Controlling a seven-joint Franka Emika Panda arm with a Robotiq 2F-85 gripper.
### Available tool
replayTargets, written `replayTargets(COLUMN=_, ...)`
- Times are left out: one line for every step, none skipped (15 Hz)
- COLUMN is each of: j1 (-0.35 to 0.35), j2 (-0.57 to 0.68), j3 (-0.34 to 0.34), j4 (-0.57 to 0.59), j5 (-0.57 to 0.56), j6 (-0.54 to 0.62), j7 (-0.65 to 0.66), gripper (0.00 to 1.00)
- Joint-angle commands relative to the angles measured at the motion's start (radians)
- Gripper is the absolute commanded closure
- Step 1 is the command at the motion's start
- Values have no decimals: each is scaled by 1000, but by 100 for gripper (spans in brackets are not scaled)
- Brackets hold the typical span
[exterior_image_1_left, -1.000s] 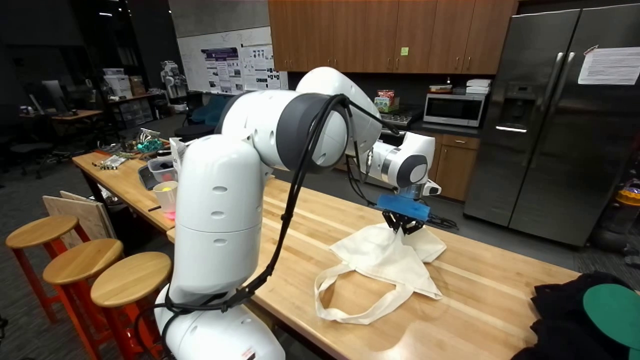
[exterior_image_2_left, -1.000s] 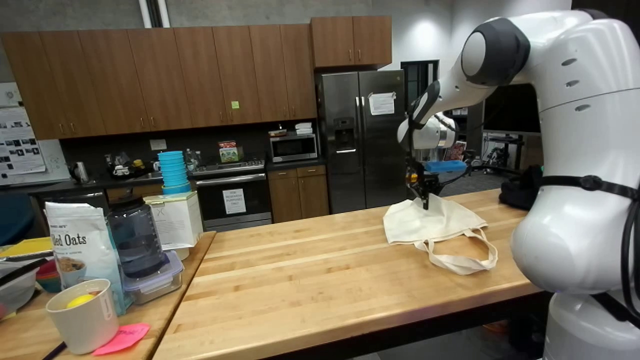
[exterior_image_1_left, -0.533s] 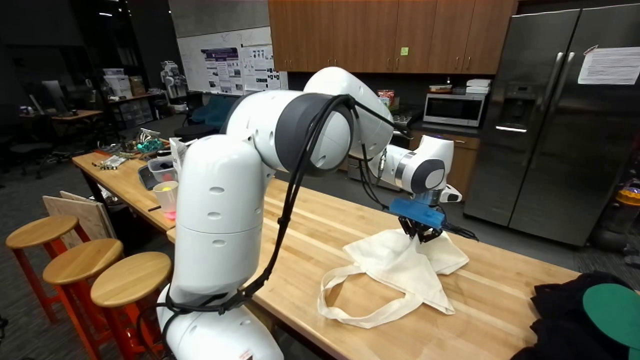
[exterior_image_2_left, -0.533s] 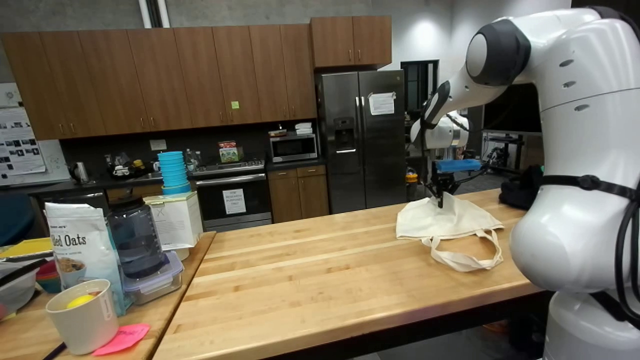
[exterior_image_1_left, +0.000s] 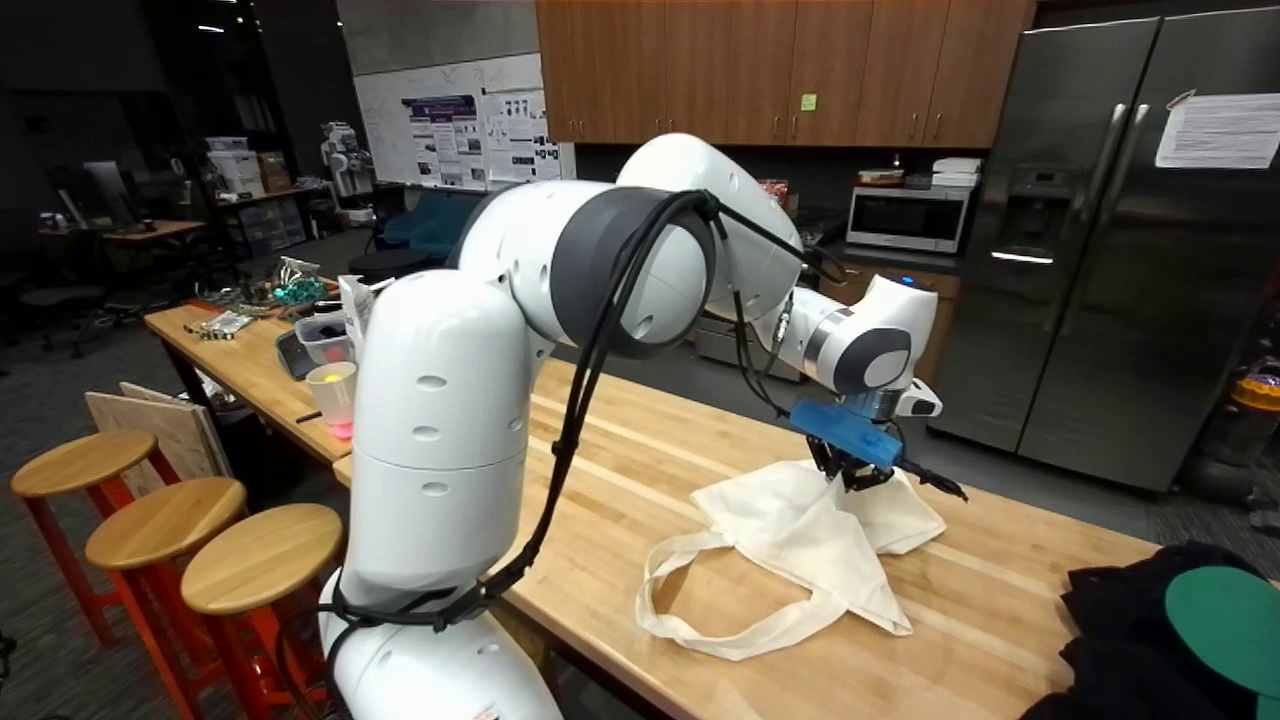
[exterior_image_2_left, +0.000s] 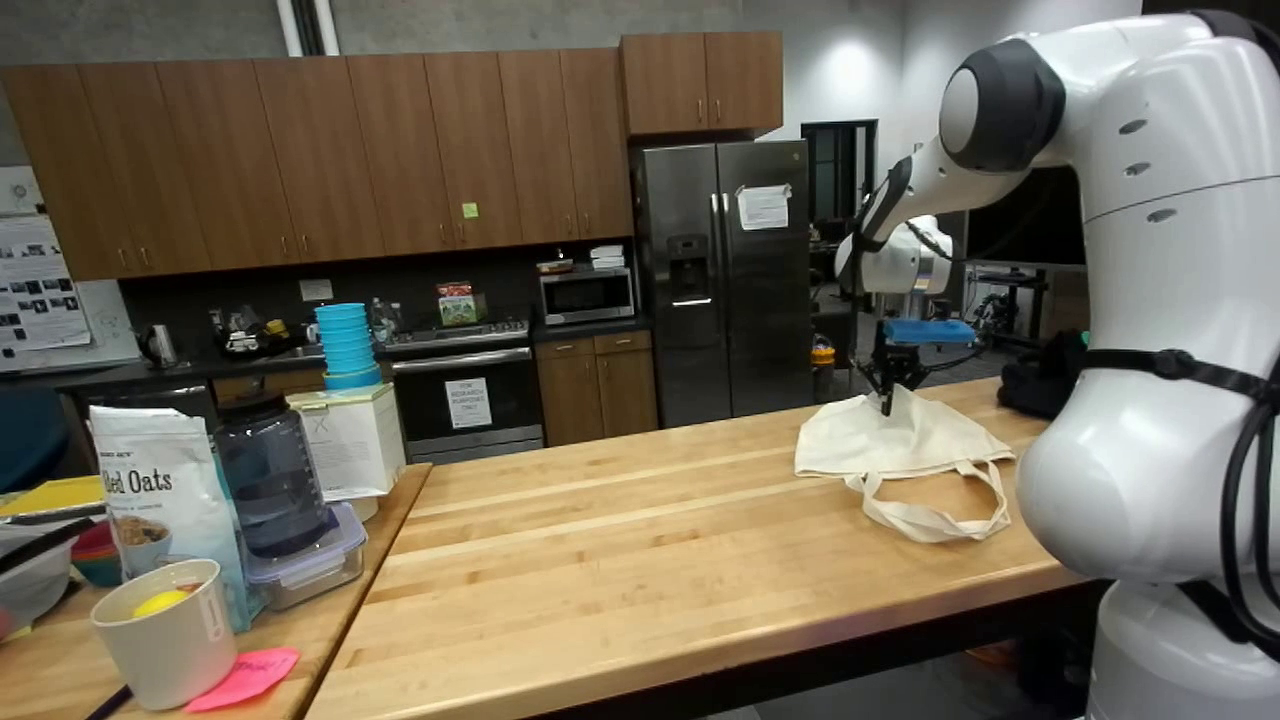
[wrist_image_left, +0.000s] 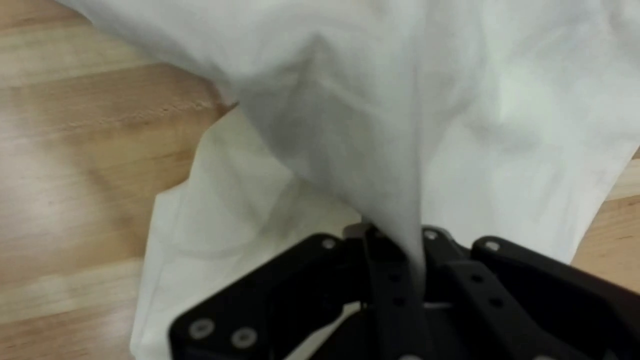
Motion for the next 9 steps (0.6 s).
replayTargets(j1=6, j2=-25, j3=31, j4=-8, j5=20, j6=-37, j7=-32, gripper=99)
replayTargets(j1=17, j2=-35, j3=42, j4=-22, j5=16, j6=-36, j7=-25, gripper=99)
replayTargets(j1=35, j2=-46, j3=54, j4=-36, j5=9, j6=-29, j7=-1, gripper=99)
replayTargets(j1=51, j2=-53, j3=66, j4=-45, j5=5, j6=-25, j7=16, gripper=99)
replayTargets(j1=69, j2=-59, j3=78, j4=-60, j5=2, j6=-17, j7=34, gripper=99)
replayTargets(j1=92, j2=-67, j3=92, j4=-72, j5=-2, j6=-9, j7=59, gripper=99)
replayTargets(j1=115, j2=-73, j3=105, j4=-84, j5=-6, j6=-1, j7=85, gripper=99)
replayTargets(j1=142, j2=-79, j3=119, j4=-99, j5=-14, j6=11, j7=115, gripper=99)
replayTargets(j1=167, j2=-83, j3=133, j4=-110, j5=-22, j6=20, j7=147, gripper=99)
